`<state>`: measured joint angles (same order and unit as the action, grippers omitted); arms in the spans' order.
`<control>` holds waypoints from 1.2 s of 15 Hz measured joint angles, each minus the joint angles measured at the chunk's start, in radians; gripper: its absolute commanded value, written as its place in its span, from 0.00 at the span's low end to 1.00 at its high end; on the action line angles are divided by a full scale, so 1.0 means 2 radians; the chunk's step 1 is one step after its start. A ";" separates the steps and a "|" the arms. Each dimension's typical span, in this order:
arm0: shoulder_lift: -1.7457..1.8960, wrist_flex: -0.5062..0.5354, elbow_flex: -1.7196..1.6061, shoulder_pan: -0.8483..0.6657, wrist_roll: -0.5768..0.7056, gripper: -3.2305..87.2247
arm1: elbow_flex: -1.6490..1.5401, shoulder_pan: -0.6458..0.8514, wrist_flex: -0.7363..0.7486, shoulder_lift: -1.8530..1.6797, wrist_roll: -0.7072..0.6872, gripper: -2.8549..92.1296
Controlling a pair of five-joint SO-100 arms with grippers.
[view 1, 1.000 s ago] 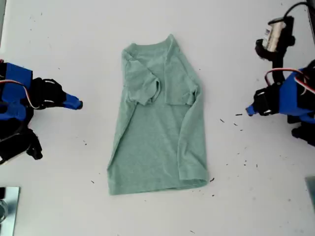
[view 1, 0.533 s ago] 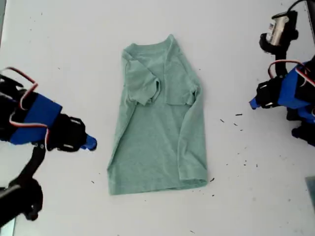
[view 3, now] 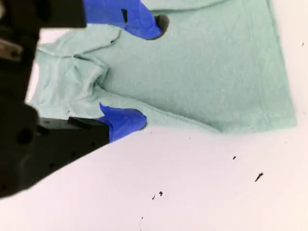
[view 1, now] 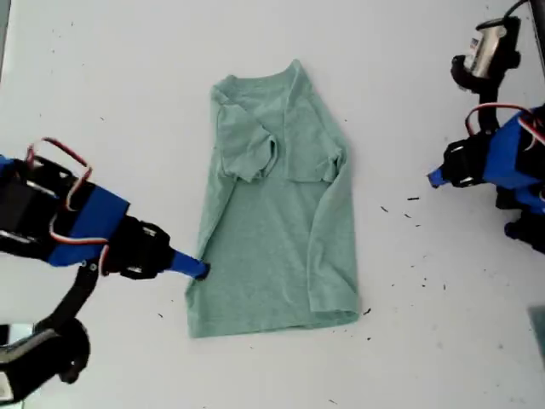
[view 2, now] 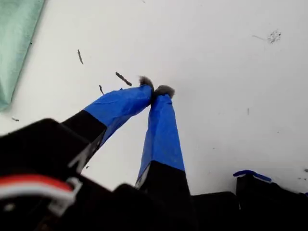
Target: Fold t shirt
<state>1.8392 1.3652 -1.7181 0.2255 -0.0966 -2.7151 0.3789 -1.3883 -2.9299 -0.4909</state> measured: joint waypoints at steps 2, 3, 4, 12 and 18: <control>-0.028 -0.096 -0.084 0.000 -0.008 0.31 | -0.001 -0.001 0.000 -0.002 0.003 0.05; -0.044 -0.140 -0.111 0.004 -0.021 0.31 | -0.001 -0.003 0.000 -0.002 0.004 0.05; -0.075 -0.166 -0.114 0.015 -0.033 0.31 | -0.001 -0.006 0.000 -0.002 0.005 0.05; -0.135 -0.185 -0.061 0.079 -0.111 0.03 | -0.007 -0.016 0.000 -0.002 0.015 0.05; -0.071 0.016 0.082 0.019 -0.058 0.03 | -0.010 -0.018 -0.001 -0.026 0.020 0.05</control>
<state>1.6966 1.3975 -1.5539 0.2638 -0.2132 -2.7351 0.3436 -1.3898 -2.9821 -0.4510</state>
